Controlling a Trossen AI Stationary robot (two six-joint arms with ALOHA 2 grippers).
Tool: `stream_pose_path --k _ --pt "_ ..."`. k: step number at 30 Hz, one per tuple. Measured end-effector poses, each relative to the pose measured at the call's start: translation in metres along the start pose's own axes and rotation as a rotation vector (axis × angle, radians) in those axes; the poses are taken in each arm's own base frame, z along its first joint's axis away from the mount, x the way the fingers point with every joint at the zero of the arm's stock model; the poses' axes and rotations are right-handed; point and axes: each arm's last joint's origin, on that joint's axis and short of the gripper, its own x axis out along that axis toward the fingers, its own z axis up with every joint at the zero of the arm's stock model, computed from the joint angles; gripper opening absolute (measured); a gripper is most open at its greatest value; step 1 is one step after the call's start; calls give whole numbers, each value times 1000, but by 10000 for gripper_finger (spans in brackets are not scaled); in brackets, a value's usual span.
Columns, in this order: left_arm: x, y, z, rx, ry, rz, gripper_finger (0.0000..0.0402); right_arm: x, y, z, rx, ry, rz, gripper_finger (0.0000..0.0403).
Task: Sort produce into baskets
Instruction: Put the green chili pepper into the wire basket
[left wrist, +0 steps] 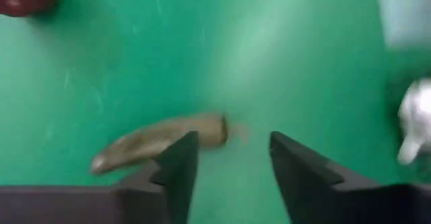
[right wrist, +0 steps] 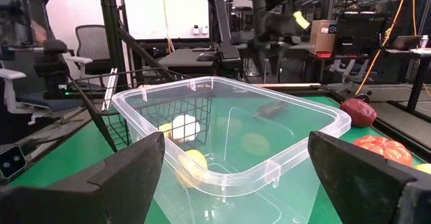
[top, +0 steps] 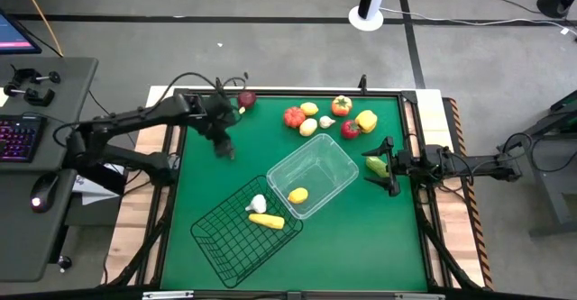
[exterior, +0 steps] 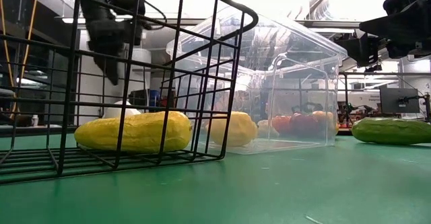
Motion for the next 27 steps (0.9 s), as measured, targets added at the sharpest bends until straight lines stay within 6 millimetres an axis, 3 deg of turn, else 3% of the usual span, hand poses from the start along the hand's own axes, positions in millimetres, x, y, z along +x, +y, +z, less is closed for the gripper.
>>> stream_pose_path --k 4,8,18,27 --pt "5 -5 -3 255 92 96 257 0 0 0 0 0 0 360" --pt "16 -12 2 455 135 107 298 0 0 0 0 0 0 360" --pt "69 -25 13 790 378 142 304 0 0 0 0 0 0 360" --pt "118 -24 16 816 541 133 303 0 0 0 0 0 0 360"
